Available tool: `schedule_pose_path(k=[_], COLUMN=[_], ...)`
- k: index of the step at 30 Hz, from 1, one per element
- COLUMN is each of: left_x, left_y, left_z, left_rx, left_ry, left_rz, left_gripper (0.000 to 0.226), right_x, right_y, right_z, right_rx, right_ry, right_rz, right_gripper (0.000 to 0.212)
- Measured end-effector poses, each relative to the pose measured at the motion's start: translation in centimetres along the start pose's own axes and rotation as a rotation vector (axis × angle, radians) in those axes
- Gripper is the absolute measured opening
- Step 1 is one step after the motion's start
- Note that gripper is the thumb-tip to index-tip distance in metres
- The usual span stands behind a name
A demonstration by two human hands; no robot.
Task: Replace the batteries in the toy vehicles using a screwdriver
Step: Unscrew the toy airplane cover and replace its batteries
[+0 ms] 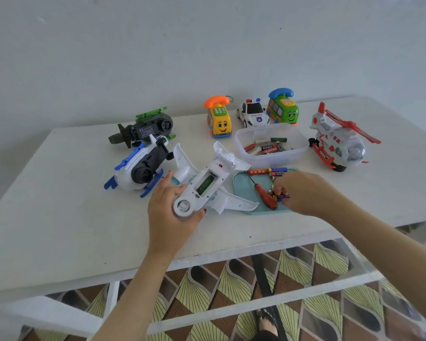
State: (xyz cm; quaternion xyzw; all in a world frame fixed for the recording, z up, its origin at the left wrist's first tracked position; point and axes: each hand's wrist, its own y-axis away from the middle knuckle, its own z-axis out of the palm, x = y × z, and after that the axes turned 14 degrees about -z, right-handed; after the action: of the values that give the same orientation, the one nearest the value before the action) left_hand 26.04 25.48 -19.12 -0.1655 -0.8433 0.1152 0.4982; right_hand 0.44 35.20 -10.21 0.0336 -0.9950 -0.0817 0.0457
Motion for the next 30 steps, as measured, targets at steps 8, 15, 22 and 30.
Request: schedule_pose_path(k=[8,15,22,30], left_x=[0.1,0.1,0.2,-0.1], left_y=[0.2,0.3,0.2,0.1], left_z=[-0.1,-0.1,0.0,0.2], left_rx=[-0.01,-0.011,0.016,0.029], left_ry=[0.013,0.03,0.048,0.034], left_rz=[0.007,-0.017,-0.007,-0.009], left_gripper=[0.056,0.054,0.052,0.051], right_x=[0.4,-1.2,-5.7,-8.4], right_y=[-0.4,-1.2,-4.2,-6.8], right_z=[0.7,-1.5,-1.7,-0.4], right_rx=[0.021,0.355,0.68,0.686], right_ry=[-0.035,-0.431,-0.504,-0.071], right_rz=[-0.042,-0.102,-0.425,-0.735], right_gripper=[0.017,0.014,0.003,0.018])
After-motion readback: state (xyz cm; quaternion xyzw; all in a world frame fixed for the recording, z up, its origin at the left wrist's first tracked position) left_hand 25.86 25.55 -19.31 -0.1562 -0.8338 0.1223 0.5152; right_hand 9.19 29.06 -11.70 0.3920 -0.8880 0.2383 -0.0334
